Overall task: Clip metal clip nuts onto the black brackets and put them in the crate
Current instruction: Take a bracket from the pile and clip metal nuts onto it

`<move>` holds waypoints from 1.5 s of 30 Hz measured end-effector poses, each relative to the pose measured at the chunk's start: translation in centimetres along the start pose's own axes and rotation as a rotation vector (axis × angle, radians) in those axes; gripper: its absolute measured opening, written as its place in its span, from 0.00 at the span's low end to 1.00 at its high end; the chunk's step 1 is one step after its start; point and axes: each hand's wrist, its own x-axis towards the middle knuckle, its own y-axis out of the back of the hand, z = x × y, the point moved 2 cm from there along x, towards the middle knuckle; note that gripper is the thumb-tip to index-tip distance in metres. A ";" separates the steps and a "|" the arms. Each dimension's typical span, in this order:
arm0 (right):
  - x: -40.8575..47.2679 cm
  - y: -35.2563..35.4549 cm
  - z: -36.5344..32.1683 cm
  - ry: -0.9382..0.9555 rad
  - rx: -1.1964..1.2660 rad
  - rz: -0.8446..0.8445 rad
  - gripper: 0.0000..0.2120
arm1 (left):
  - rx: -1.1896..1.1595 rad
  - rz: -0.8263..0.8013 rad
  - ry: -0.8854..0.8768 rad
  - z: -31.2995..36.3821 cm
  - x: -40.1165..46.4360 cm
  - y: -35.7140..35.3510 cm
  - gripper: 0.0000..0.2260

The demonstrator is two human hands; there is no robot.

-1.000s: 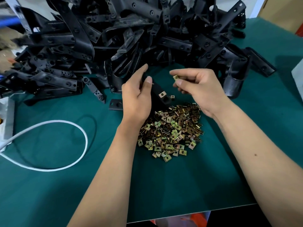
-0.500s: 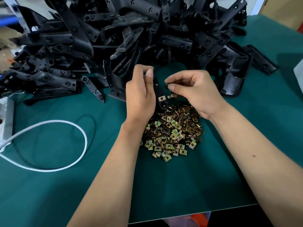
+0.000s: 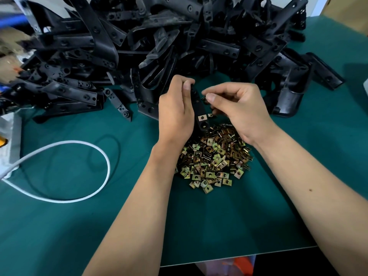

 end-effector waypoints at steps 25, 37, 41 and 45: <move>-0.1 -0.2 0.4 -0.069 0.054 0.025 0.05 | 0.026 -0.020 -0.046 0.1 0.1 -0.2 0.12; -0.3 -0.3 0.0 -0.104 0.068 0.024 0.05 | 0.020 -0.021 -0.038 0.0 0.1 -0.2 0.12; -0.3 -0.2 -0.4 -0.115 0.063 0.022 0.05 | 0.051 -0.036 -0.070 0.3 0.1 -0.1 0.12; -0.4 -0.3 -0.5 -0.162 0.147 0.021 0.04 | 0.081 -0.031 -0.091 0.6 0.0 0.1 0.13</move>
